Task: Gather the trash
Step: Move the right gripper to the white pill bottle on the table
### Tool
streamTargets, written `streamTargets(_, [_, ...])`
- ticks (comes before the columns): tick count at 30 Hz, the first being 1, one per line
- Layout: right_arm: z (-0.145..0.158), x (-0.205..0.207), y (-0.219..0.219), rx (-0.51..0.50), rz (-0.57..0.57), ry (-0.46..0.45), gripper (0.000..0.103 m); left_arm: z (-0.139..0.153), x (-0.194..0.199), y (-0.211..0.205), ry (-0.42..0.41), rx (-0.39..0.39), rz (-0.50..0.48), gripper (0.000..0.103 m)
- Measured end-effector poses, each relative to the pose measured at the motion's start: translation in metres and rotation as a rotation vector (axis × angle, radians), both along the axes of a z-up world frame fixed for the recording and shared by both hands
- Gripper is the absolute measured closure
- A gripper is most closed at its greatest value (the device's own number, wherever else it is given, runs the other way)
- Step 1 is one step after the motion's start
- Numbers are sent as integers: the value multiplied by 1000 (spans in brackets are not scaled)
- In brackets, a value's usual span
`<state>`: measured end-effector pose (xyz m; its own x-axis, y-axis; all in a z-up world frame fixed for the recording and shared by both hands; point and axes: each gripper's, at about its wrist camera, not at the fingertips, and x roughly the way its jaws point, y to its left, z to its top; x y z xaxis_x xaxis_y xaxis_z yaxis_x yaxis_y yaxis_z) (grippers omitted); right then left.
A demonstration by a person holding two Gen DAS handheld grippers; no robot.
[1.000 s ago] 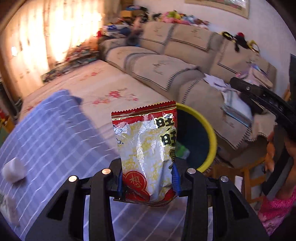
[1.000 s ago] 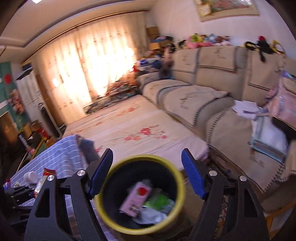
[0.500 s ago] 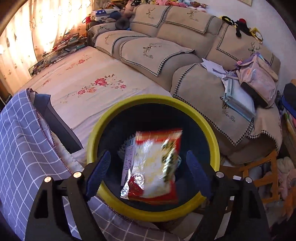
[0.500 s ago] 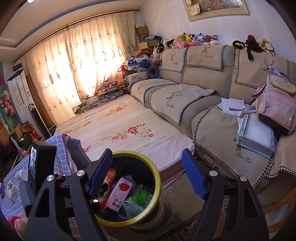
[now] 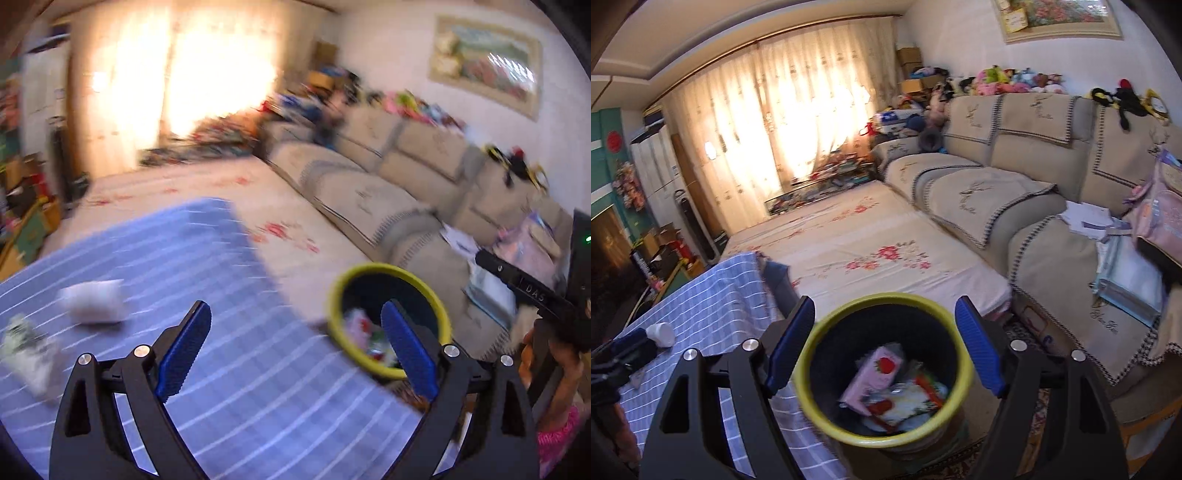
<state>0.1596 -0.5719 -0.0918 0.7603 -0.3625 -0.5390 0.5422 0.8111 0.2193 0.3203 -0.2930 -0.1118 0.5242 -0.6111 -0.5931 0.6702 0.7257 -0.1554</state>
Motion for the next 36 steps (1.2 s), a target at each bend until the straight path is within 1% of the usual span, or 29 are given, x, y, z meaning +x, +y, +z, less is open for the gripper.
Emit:
streamTargets(2, [0,20,21,10,70,0,28,6,6,51,-30,-17,98,11])
streamTargets(5, [0,56,59,9,175,16,28,8,13,110,-81,-11,225,10])
streamTargets(6, [0,68,71,14,211,21,28,8,17,137,-101,-13,283,9])
streamTargets(8, [-1,91,100,23,286,28,28,6,24,175,-108,-21,352,9])
streamTargets(12, [-4,134,160,16,403,59,27,-4,36,235,-128,-25,477,9])
streamTargets(15, [-8,165,198,30,471,89,27,-11,39,265,-156,-35,558,9])
streamTargets(19, [-11,204,236,92,519,118,26,-22,38,285,-171,-57,627,9])
streamTargets(21, [-15,218,252,91,530,135,22,-30,40,284,-172,-45,636,9])
streamTargets(23, [-22,232,268,107,537,145,21,-32,38,280,-176,-32,635,9])
streamTargets(25, [-29,246,282,92,520,166,21,-32,38,277,-184,-38,631,9])
streamTargets(29, [-40,268,297,85,495,192,21,-35,37,273,-180,-44,629,9])
streamTargets(32, [-44,284,302,82,475,213,20,-38,38,274,-161,-46,632,9])
streamTargets(34, [-48,294,306,52,445,232,18,-39,40,278,-148,-58,641,9])
streamTargets(36, [-52,302,307,57,434,251,16,-41,42,280,-142,-65,649,9])
